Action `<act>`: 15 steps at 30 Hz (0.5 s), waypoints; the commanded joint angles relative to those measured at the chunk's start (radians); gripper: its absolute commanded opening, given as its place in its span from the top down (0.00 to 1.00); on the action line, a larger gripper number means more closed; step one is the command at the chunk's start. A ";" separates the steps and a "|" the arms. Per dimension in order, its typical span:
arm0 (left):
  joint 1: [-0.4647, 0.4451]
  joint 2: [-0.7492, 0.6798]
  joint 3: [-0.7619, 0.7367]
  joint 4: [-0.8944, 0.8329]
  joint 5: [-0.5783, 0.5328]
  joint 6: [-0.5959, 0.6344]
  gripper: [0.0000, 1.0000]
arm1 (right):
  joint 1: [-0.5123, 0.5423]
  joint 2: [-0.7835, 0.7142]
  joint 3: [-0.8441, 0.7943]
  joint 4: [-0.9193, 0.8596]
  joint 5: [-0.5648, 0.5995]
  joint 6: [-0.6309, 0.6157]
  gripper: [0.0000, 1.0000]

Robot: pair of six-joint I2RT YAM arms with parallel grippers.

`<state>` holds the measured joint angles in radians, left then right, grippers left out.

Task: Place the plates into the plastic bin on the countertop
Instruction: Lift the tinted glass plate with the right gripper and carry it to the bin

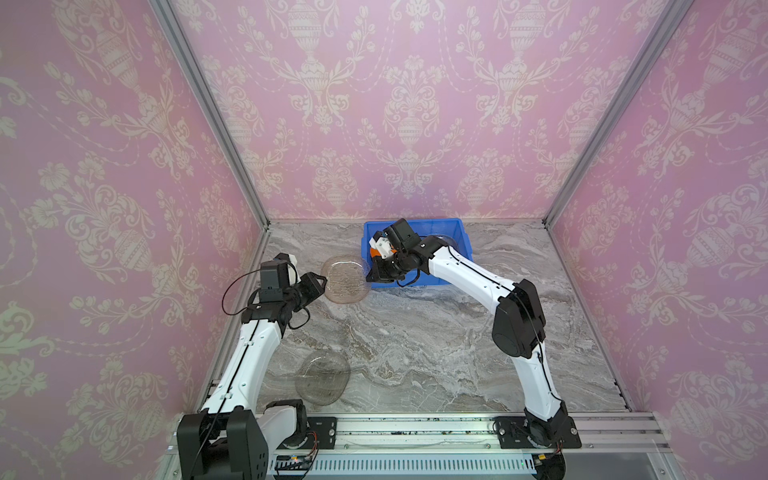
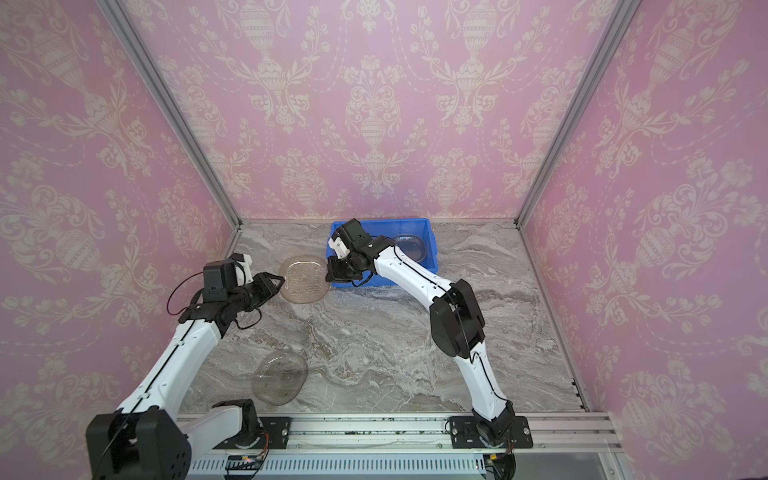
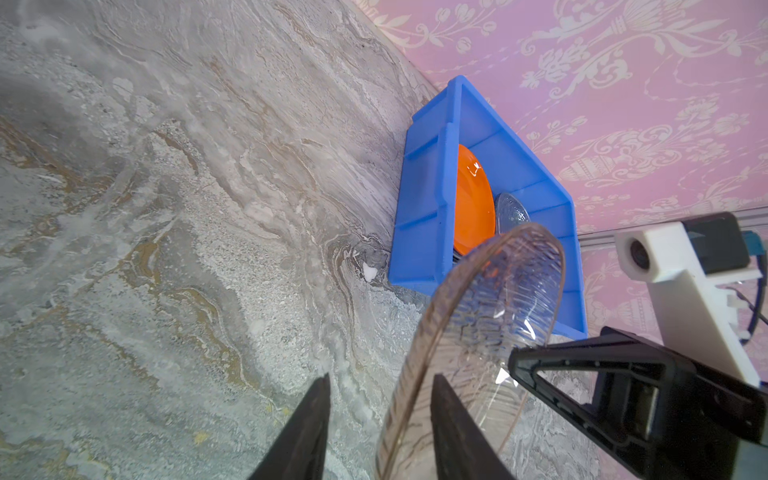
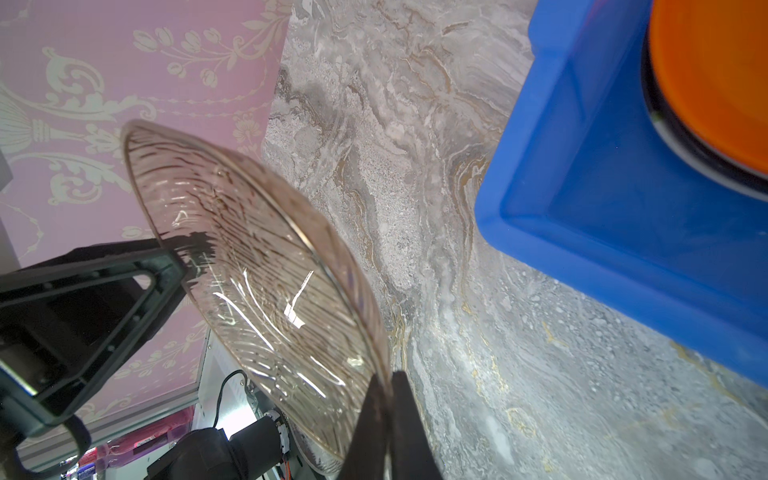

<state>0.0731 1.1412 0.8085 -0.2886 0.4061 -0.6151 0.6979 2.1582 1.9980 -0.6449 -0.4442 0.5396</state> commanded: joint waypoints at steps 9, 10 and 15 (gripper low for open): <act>-0.061 0.080 0.062 0.063 -0.050 -0.012 1.00 | -0.015 -0.105 -0.040 -0.025 0.006 -0.051 1.00; -0.070 0.084 0.068 0.064 -0.050 -0.012 1.00 | -0.020 -0.104 -0.045 -0.021 0.001 -0.046 1.00; -0.122 0.112 0.116 0.058 -0.068 0.000 1.00 | -0.064 -0.122 -0.083 0.028 -0.034 0.001 0.79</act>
<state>-0.0292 1.2423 0.8703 -0.2481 0.3809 -0.6056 0.6502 2.1036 1.9373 -0.6399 -0.4316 0.5282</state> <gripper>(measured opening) 0.056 0.181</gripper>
